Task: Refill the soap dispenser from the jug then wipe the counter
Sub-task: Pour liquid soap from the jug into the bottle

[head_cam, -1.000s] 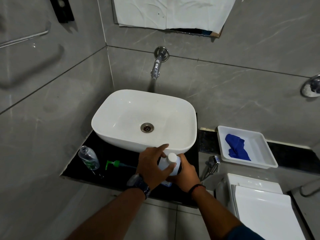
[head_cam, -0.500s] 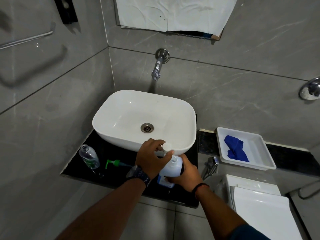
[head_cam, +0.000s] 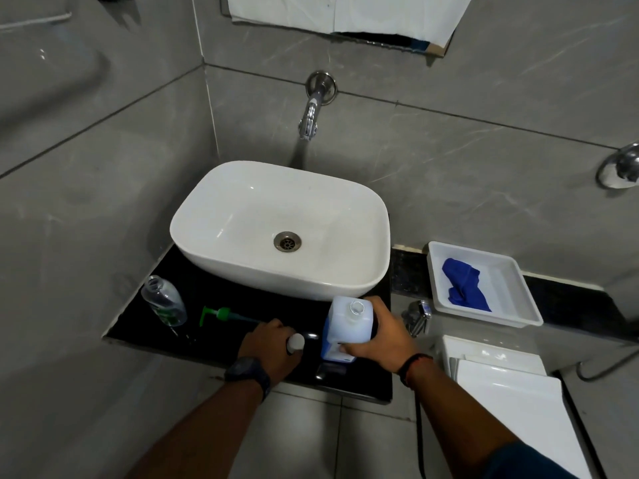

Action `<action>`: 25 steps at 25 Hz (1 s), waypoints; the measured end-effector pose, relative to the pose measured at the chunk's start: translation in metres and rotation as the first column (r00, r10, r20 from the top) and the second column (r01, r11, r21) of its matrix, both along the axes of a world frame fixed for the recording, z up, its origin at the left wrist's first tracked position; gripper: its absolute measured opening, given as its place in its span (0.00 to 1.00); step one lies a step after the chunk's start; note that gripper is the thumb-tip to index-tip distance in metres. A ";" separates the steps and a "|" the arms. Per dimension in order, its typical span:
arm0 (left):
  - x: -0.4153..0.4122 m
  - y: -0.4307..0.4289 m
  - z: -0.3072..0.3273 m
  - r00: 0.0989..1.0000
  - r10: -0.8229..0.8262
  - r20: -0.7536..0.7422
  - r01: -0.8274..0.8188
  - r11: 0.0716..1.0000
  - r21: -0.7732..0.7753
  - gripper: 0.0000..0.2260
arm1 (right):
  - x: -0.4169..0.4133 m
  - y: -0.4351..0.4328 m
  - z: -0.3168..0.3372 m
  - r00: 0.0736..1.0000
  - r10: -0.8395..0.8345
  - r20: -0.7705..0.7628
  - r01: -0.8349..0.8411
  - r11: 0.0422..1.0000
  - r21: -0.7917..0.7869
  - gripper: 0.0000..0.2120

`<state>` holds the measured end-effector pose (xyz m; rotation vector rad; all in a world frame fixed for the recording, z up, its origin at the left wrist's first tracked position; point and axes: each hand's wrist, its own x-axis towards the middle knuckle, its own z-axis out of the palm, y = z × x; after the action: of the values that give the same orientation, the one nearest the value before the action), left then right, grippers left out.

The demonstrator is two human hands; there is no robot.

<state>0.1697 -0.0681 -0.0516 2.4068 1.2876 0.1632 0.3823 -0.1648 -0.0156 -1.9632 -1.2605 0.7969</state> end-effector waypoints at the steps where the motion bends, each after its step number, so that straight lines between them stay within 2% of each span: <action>1: 0.001 0.001 -0.006 1.000 -0.007 -0.002 0.007 1.000 0.004 0.12 | -0.001 0.000 -0.002 1.000 -0.007 -0.002 0.007 1.000 0.006 0.33; 6: -0.004 0.003 -0.027 0.995 -0.038 0.088 0.043 0.997 -0.061 0.11 | -0.005 -0.003 -0.011 1.000 -0.013 -0.021 0.013 1.000 0.022 0.34; 13: -0.014 0.008 -0.039 0.993 0.005 0.119 0.011 0.991 -0.130 0.11 | -0.011 -0.006 -0.015 0.999 -0.035 -0.009 0.035 0.999 0.026 0.41; 15: -0.015 0.008 -0.037 0.991 0.020 0.135 0.002 0.988 -0.157 0.18 | -0.013 -0.007 -0.015 0.998 -0.054 -0.013 0.054 0.998 0.030 0.39; 17: -0.022 0.007 -0.031 0.965 0.138 0.224 -0.091 0.973 -0.210 0.27 | -0.015 -0.006 -0.017 0.997 -0.071 -0.026 0.072 0.997 0.035 0.38; 19: -0.041 0.011 -0.021 0.849 0.357 0.389 -0.315 0.934 -0.171 0.24 | -0.016 -0.006 -0.018 0.996 -0.082 -0.038 0.084 0.996 0.034 0.37; 22: -0.087 0.038 -0.016 0.566 0.589 0.578 -0.701 0.712 -0.038 0.24 | -0.017 -0.005 -0.017 0.996 -0.086 -0.028 0.087 0.996 0.028 0.37; 24: -0.113 0.059 -0.015 0.457 0.661 0.595 -0.814 0.581 -0.021 0.30 | -0.017 -0.003 -0.015 0.996 -0.092 -0.015 0.093 0.995 0.026 0.37; 25: -0.120 0.067 -0.016 0.419 0.690 0.590 -0.832 0.552 -0.054 0.34 | -0.018 -0.002 -0.015 0.996 -0.093 -0.003 0.093 0.995 0.031 0.37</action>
<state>0.0492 -0.0011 -0.0677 1.4689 2.0297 1.2658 0.3639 -0.1667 -0.0306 -1.9805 -1.1647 0.7285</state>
